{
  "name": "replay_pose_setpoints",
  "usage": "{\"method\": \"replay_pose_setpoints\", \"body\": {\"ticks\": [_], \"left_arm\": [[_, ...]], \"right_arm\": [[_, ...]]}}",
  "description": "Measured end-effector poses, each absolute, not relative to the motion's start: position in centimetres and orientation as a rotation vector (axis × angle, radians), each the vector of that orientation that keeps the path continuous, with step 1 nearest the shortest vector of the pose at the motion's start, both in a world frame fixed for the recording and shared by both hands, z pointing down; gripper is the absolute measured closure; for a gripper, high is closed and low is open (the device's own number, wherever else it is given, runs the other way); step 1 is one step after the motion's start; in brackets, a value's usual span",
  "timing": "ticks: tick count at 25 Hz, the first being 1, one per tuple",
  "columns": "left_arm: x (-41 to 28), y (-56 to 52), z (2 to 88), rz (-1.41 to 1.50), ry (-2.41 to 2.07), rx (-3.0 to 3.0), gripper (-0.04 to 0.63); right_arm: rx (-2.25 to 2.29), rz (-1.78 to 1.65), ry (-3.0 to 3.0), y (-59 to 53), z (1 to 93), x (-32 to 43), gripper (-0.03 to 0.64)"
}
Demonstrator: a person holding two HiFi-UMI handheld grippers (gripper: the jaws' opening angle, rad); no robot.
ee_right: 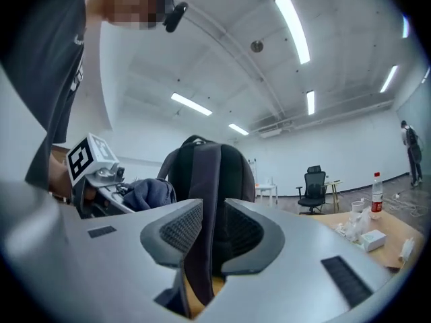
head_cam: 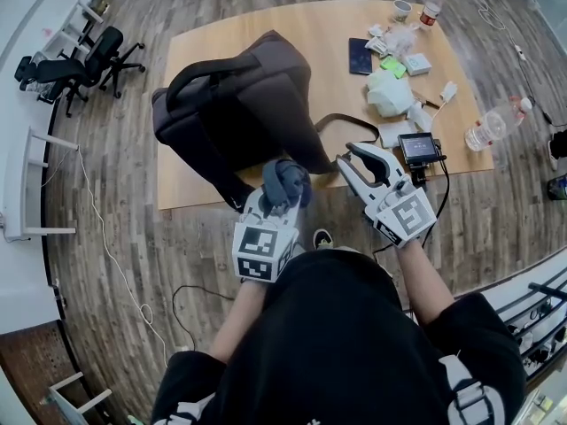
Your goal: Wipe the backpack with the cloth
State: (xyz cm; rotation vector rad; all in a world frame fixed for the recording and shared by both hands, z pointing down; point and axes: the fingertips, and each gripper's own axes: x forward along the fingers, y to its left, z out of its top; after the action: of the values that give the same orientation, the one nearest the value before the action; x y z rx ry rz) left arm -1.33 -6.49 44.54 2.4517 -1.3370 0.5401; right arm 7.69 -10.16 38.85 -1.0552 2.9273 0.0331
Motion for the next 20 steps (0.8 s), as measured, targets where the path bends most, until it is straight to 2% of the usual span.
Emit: {"method": "replay_pose_setpoints", "body": {"ticks": [9,12,20], "left_arm": [[-2.4,-6.6,39.2,0.314,-1.501,2.496,0.497],[-2.4,-6.6,39.1,0.300,-1.512,2.494,0.497],[-1.8,-6.7,39.6,0.296,-1.506,2.499,0.497]], "right_arm": [[-1.095,0.065,2.760,-8.5,35.7,7.4,0.532],[-1.079,0.043,2.759,-7.9,35.9,7.0,0.584],[-1.119,-0.042,2.829,-7.1,38.2,5.9,0.604]]}}
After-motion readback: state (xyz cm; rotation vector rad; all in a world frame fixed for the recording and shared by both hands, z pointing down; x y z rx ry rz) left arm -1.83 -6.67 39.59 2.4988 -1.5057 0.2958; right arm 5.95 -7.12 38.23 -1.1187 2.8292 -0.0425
